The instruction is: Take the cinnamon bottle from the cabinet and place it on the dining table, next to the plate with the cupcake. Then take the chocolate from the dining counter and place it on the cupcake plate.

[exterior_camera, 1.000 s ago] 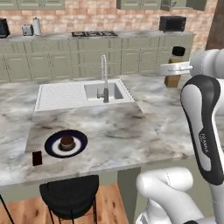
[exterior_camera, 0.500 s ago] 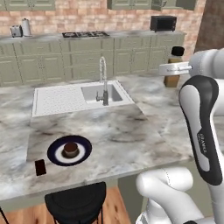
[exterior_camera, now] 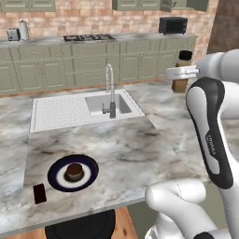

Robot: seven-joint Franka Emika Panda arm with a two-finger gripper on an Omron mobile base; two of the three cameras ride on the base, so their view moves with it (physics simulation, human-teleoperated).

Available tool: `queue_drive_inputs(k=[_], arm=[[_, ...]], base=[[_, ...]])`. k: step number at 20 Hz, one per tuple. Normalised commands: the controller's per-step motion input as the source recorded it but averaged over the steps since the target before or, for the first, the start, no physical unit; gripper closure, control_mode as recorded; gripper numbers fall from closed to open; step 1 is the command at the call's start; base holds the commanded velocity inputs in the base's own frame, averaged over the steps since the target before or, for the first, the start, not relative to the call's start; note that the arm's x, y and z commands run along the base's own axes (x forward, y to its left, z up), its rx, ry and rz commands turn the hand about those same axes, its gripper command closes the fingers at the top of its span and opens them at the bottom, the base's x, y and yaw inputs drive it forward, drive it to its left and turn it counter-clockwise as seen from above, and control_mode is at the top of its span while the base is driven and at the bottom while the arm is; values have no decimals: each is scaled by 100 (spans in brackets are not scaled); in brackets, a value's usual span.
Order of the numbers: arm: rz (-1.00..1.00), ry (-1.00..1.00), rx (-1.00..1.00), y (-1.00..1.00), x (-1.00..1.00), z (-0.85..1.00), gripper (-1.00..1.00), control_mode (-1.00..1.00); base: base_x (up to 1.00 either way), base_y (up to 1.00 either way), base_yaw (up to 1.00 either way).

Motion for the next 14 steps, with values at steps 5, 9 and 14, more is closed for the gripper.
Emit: queue_drive_inputs(k=[5, 9, 14], arm=[[12, 0, 0, 3, 75, -66, 100, -100], [49, 0, 0, 7, 73, -98, 100, -100], [55, 0, -1, 41, 68, -100, 100, -100]], base=[[0, 0, 0], [0, 0, 0], [0, 0, 0]])
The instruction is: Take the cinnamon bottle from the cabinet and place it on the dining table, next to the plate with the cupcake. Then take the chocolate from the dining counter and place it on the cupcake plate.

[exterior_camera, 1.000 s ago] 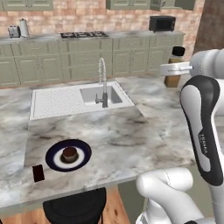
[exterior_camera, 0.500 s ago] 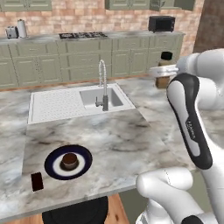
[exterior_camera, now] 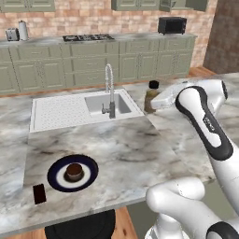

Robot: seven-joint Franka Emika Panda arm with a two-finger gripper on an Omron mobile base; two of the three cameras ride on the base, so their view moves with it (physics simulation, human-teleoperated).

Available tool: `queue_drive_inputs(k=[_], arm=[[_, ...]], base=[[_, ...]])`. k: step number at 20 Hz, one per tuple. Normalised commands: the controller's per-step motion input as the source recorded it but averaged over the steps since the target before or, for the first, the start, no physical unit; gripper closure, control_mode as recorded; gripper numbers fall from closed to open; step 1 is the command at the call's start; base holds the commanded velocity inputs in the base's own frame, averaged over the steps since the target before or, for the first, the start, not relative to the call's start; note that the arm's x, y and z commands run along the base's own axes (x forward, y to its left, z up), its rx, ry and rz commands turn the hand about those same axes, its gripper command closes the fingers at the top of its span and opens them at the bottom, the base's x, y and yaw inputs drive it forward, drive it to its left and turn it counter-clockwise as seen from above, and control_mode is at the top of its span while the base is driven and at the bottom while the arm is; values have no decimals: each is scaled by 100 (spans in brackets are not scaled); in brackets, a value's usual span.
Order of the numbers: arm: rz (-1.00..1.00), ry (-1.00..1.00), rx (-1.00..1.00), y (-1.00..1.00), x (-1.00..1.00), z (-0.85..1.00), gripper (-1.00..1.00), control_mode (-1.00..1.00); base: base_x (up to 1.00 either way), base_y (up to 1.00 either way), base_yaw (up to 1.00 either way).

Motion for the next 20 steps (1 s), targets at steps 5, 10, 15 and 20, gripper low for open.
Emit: queue_drive_inputs(k=[5, 10, 15, 20], arm=[[40, 2, -7, 51, 22, -72, 100, -100], [9, 14, -4, 24, 0, -36, 100, -100], [4, 1, 0, 40, 0, -80, 100, -100], [5, 8, 0, 54, -5, -80, 100, -100]], base=[[0, 0, 0], [0, 0, 0], [0, 0, 0], [0, 0, 0]])
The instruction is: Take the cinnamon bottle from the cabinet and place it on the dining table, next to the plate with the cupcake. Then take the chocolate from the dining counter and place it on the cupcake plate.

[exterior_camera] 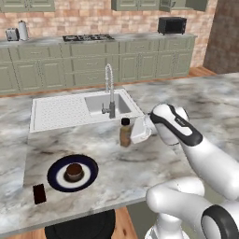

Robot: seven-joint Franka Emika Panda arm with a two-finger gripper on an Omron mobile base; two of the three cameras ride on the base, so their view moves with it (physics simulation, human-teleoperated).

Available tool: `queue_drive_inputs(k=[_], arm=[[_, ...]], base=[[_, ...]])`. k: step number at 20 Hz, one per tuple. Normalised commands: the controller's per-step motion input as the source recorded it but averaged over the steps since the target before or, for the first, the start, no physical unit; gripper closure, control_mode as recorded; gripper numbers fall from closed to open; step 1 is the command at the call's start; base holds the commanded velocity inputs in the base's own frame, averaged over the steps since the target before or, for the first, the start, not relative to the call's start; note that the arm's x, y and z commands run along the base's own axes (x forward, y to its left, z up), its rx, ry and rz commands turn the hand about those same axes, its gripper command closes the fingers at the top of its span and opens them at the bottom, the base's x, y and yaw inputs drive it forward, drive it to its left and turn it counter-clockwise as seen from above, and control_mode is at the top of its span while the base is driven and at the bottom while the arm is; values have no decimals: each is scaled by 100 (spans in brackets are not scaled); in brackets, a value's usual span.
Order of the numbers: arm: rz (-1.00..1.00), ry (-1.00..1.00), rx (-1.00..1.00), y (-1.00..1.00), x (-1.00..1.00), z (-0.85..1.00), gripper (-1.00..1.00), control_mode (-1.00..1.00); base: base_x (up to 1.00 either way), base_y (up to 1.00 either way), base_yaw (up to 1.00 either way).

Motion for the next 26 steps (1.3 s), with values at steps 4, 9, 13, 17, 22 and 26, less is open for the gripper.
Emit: queue_drive_inputs(k=[4, 9, 13, 17, 22, 26], arm=[[8, 12, -3, 23, -8, -37, 100, -100], [1, 0, 0, 26, 0, -41, 100, -100], [0, 0, 0, 48, 0, -60, 100, -100], [0, 0, 0, 42, 0, -65, 100, -100], [0, 0, 0, 36, 4, -43, 100, -100], [0, 0, 0, 8, 10, -26, 100, -100]], base=[[0, 0, 0], [0, 0, 0], [0, 0, 0], [0, 0, 0], [0, 0, 0], [0, 0, 0]])
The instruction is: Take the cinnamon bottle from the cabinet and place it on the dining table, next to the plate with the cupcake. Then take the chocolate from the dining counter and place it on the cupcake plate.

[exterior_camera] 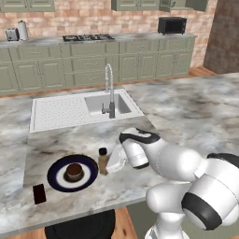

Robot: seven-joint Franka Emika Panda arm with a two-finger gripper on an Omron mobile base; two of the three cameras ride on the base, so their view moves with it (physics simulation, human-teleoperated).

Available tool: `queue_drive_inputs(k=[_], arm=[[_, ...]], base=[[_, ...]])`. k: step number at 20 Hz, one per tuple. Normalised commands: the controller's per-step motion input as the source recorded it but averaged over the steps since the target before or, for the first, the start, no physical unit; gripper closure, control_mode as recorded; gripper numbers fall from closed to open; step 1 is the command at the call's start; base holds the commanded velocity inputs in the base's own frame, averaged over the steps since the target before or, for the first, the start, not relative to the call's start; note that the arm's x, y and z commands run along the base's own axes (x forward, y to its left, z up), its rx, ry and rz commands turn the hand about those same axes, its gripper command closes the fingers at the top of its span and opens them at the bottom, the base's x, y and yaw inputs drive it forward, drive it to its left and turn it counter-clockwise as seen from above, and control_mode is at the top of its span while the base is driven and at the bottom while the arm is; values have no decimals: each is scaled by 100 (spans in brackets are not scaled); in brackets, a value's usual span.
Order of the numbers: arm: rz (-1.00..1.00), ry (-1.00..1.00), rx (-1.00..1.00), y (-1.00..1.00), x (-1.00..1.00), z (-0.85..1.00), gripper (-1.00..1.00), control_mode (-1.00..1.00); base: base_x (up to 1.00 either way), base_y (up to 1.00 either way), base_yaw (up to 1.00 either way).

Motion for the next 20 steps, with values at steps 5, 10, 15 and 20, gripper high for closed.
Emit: queue_drive_inputs(k=[5, 10, 15, 20], arm=[[0, 0, 0, 0, 4, -20, 100, -100], [0, 0, 0, 0, 0, -4, 100, -100], [0, 0, -1, 0, -5, 0, -100, -100], [0, 0, -2, -5, -26, 6, -100, -100]], base=[[0, 0, 0], [0, 0, 0], [0, 0, 0], [0, 0, 0]])
